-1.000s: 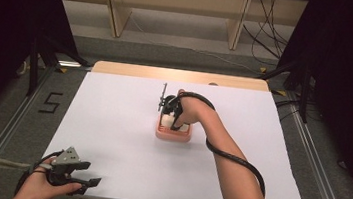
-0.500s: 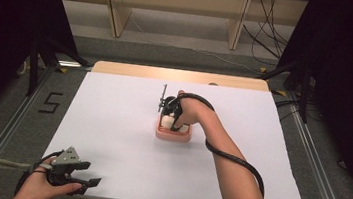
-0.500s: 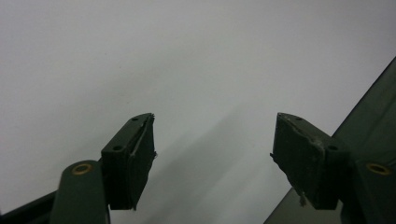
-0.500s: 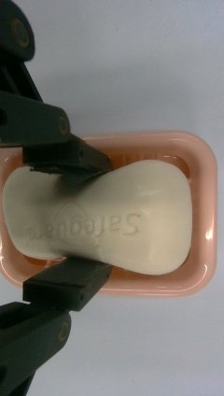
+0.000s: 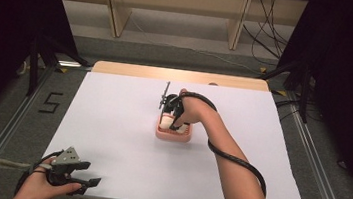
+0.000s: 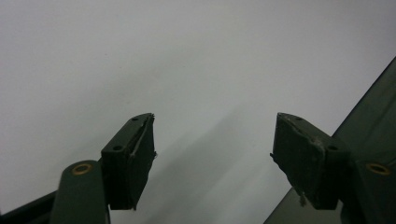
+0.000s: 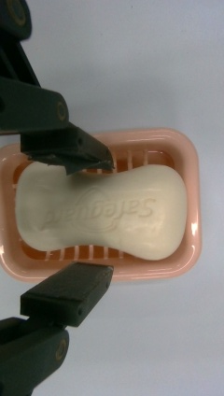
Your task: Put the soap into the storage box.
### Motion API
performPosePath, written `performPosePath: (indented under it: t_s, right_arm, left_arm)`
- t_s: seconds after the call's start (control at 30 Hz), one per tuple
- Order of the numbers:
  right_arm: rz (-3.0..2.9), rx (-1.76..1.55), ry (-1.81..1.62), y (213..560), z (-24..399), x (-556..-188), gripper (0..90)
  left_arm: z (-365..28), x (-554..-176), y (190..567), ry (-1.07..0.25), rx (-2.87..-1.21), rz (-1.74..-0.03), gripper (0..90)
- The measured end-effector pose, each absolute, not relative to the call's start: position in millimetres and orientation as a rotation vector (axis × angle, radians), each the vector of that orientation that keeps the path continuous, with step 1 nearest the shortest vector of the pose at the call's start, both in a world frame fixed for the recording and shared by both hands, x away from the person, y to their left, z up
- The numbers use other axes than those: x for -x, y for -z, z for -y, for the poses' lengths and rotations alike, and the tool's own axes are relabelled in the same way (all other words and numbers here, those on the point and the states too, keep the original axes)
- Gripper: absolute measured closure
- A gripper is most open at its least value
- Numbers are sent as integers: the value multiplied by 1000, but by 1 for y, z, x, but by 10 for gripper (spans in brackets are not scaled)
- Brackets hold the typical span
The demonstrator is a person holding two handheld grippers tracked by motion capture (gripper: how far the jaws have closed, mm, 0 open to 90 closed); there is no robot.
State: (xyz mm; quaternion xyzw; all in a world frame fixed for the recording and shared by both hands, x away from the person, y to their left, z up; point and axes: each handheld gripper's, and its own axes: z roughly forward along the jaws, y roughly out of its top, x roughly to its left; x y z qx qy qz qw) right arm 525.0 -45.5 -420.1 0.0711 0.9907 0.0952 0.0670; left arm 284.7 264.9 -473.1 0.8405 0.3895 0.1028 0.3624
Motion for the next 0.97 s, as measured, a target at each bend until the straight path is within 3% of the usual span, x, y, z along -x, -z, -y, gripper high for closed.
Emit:
performPosePath:
  t_s: [0.3, 0.97]
  right_arm:
    - [-2967, -340, -334, 412, 64, -505, 374]
    - [-2737, -573, -794, 434, 150, -439, 424]
  left_arm:
    - [-264, -283, 473, -234, -2157, -1008, 292]
    - [-263, -284, 475, -257, -2184, -1004, 292]
